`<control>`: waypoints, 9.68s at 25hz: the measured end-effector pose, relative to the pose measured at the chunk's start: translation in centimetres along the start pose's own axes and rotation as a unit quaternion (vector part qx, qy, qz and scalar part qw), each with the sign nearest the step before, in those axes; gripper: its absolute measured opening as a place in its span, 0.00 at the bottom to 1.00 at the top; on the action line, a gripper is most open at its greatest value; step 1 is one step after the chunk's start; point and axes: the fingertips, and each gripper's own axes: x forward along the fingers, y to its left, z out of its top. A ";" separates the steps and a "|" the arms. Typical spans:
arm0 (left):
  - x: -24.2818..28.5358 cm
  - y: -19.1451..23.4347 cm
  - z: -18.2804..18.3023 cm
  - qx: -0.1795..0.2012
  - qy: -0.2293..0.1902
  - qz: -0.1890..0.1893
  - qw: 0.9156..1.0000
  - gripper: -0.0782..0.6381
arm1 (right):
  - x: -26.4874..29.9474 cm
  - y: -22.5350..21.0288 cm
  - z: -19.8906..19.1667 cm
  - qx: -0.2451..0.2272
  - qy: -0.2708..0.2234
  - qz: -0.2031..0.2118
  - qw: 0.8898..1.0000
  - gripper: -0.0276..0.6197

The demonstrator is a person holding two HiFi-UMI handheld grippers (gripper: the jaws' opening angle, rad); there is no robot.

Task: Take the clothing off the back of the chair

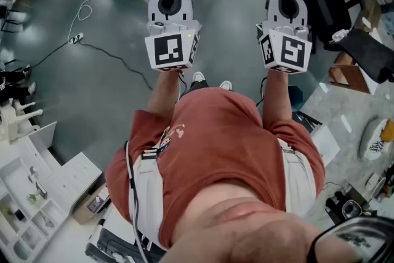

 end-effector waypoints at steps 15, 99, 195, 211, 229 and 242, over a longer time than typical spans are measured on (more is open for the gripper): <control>0.9 5.8 -1.5 -0.008 0.005 -0.010 1.000 0.13 | 3.9 5.3 -1.6 0.014 0.012 0.011 1.000 0.09; 45.9 13.1 -15.6 -0.012 0.021 0.020 1.000 0.13 | 46.7 -11.7 -17.3 0.058 0.052 0.027 0.997 0.08; 52.1 17.1 -34.1 -0.039 0.156 0.041 0.986 0.13 | 50.2 -1.6 -56.9 -0.432 0.440 0.381 0.689 0.51; 52.2 17.4 -33.7 -0.038 0.155 0.042 0.986 0.13 | 49.6 -2.3 -51.8 -0.411 0.393 0.357 0.740 0.25; 54.1 16.5 -32.3 -0.041 0.140 0.018 0.989 0.13 | 51.6 -4.1 -45.3 -0.168 0.354 0.260 0.883 0.11; 55.3 17.1 -27.9 -0.045 0.093 0.021 0.994 0.13 | 56.5 -8.1 -32.6 -0.084 0.224 0.178 0.955 0.11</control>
